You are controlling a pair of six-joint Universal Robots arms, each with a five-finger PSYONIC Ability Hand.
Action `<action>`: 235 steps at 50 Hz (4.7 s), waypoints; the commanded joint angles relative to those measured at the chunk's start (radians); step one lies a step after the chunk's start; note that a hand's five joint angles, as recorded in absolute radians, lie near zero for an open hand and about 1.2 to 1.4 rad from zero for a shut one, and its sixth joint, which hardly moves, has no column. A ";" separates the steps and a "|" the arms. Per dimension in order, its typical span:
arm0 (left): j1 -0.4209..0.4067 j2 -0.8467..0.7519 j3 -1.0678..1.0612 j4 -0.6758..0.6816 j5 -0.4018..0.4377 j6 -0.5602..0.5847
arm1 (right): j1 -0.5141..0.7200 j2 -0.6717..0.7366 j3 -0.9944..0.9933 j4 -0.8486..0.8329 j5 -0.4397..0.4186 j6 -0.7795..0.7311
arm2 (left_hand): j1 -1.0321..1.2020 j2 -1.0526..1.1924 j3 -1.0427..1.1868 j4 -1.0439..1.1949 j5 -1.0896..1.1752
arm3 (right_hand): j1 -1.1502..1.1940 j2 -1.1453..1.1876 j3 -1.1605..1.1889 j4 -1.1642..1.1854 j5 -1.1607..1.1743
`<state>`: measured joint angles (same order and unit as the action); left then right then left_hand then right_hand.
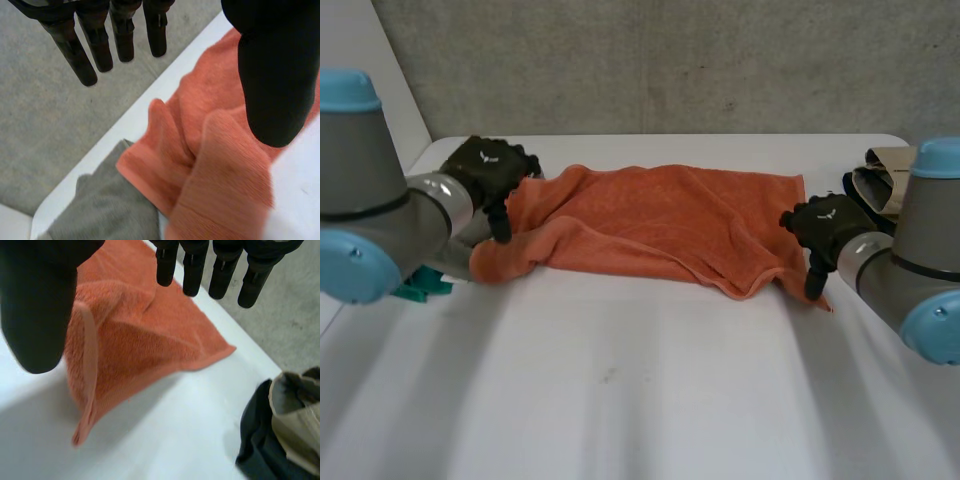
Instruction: Fold the laundry.
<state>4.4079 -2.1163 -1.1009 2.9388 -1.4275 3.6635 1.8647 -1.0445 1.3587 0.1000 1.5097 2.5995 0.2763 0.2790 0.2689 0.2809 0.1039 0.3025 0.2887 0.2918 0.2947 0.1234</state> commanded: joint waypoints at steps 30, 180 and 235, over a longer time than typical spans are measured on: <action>0.019 -0.564 0.728 -0.461 -0.057 0.043 | -0.019 0.109 0.072 -0.210 0.013 0.361 | 0.248 0.245 0.256 0.244 0.246 | 1.094 1.108 1.104 1.102 1.098; 0.093 -0.131 -0.145 0.002 -0.074 -0.072 | -0.096 0.120 0.028 -0.332 0.027 -0.091 | 0.366 0.363 0.373 0.361 0.364 | 1.094 1.108 1.104 1.102 1.098; -0.088 -0.370 0.459 0.000 -0.232 0.286 | -0.142 0.210 -0.240 -0.184 0.039 -0.282 | 1.120 1.117 1.127 1.115 1.118 | 1.094 1.108 1.104 1.102 1.098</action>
<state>4.3354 -2.2893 -0.9346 2.9142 -1.6050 3.9483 1.6684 -0.9771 1.2937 0.0385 1.4430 2.2471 1.1714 1.1951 1.1892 1.1976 0.9840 1.1468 1.1799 1.1888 1.1969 1.0107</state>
